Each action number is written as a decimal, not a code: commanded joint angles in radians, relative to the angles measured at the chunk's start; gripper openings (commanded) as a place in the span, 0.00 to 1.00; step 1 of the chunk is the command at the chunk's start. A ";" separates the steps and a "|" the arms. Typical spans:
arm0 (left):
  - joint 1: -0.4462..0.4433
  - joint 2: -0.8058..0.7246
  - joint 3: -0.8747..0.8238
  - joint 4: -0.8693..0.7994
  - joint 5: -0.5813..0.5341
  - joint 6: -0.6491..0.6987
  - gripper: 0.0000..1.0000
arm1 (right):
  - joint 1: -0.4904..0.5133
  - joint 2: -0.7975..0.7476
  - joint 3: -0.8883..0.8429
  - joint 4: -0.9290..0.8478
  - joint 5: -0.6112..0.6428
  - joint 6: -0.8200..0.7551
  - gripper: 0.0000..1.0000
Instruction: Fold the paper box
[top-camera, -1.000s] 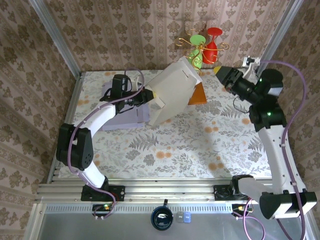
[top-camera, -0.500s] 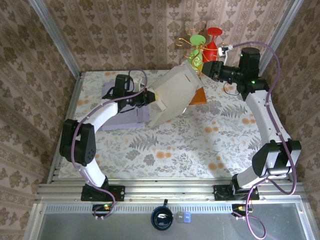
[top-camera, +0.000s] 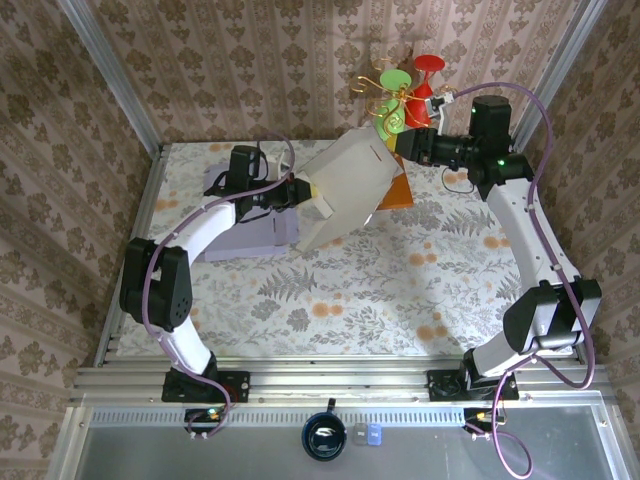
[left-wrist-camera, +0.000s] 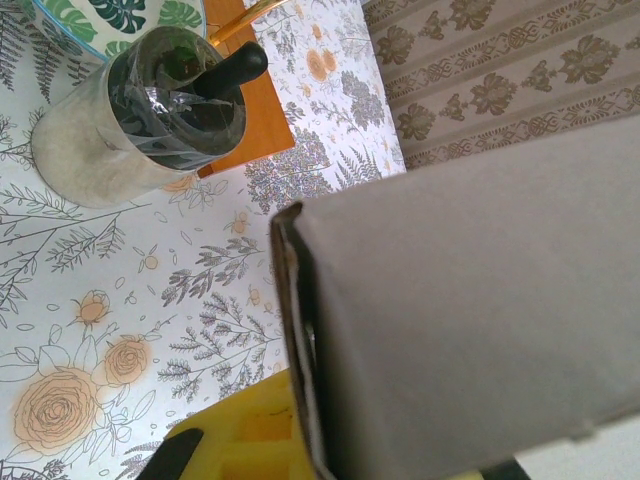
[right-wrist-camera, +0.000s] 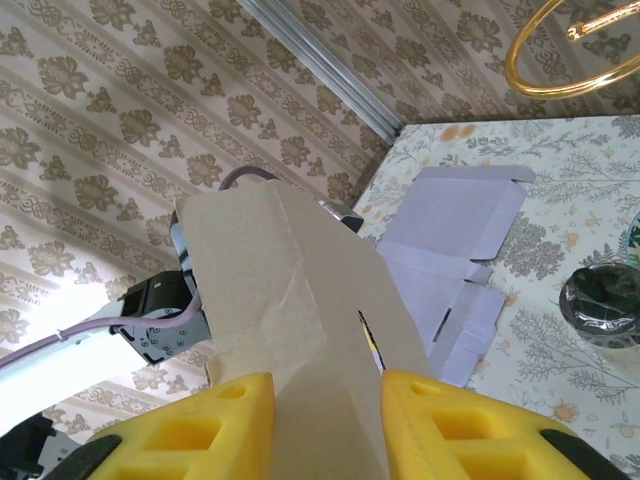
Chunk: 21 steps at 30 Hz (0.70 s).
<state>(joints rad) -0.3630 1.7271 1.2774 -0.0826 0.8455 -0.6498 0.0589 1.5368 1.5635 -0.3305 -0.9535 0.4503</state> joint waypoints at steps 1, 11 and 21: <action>0.005 0.007 0.034 0.001 0.031 0.015 0.00 | 0.006 0.009 0.027 -0.047 0.017 -0.050 0.37; -0.002 0.002 0.040 -0.015 0.038 0.027 0.00 | 0.055 0.022 0.085 -0.151 0.137 -0.172 0.40; -0.003 -0.013 0.048 -0.053 0.043 0.055 0.00 | 0.100 0.033 0.140 -0.256 0.293 -0.298 0.44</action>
<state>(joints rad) -0.3649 1.7271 1.2858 -0.1127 0.8497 -0.6315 0.1440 1.5570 1.6669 -0.5220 -0.7395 0.2264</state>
